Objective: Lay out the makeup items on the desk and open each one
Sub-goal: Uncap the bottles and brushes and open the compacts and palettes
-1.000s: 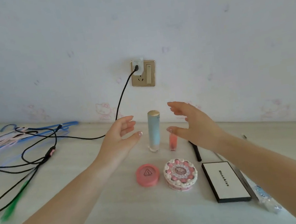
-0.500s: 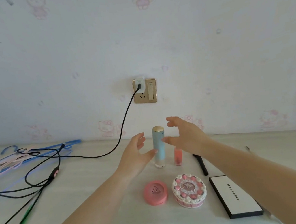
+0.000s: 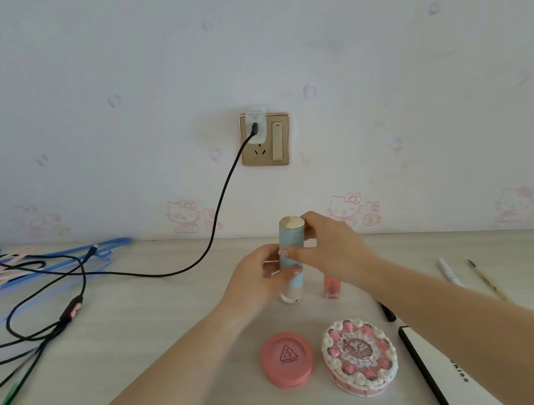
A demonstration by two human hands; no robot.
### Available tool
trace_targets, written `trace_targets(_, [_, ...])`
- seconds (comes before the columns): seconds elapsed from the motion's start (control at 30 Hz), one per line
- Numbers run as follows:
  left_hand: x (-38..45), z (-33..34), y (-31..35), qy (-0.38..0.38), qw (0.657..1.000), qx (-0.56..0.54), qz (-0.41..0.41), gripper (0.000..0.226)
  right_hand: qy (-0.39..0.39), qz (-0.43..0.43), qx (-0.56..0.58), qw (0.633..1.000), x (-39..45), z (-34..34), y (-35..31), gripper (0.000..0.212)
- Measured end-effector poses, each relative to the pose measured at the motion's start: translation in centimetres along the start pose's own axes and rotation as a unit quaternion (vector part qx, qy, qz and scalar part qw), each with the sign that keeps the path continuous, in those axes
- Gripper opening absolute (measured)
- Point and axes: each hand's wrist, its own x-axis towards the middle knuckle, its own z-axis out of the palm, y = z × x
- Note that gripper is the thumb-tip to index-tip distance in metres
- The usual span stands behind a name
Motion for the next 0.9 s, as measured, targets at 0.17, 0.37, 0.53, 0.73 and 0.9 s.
trace_targets(0.17, [-0.3, -0.8, 0.8, 0.011, 0.999, 0.004, 0.03, 0.026, -0.003, -0.023, 0.072, 0.997, 0.5, 0.2, -0.6, 0.035])
trace_targets(0.37, [-0.6, -2.7, 1.8, 0.007, 0.999, 0.007, 0.048, 0.028, -0.036, -0.059, 0.153, 0.986, 1.4, -0.4, -2.1, 0.019])
trace_targets(0.53, [-1.5, -3.8, 0.5, 0.013, 0.999, 0.024, 0.034, 0.023, 0.006, -0.083, 0.2, 0.976, 2.3, -2.4, -3.7, 0.015])
trace_targets(0.73, [-1.4, -4.9, -0.8, 0.06, 0.998, 0.026, 0.019, 0.028, -0.02, -0.04, -0.029, 0.999, 3.1, -2.8, -2.8, 0.045])
trace_targets(0.9, [-1.2, -5.0, -1.4, 0.079, 0.997, 0.015, 0.016, 0.026, -0.077, -0.061, -0.183, 0.978, 3.3, -0.8, -2.5, 0.037])
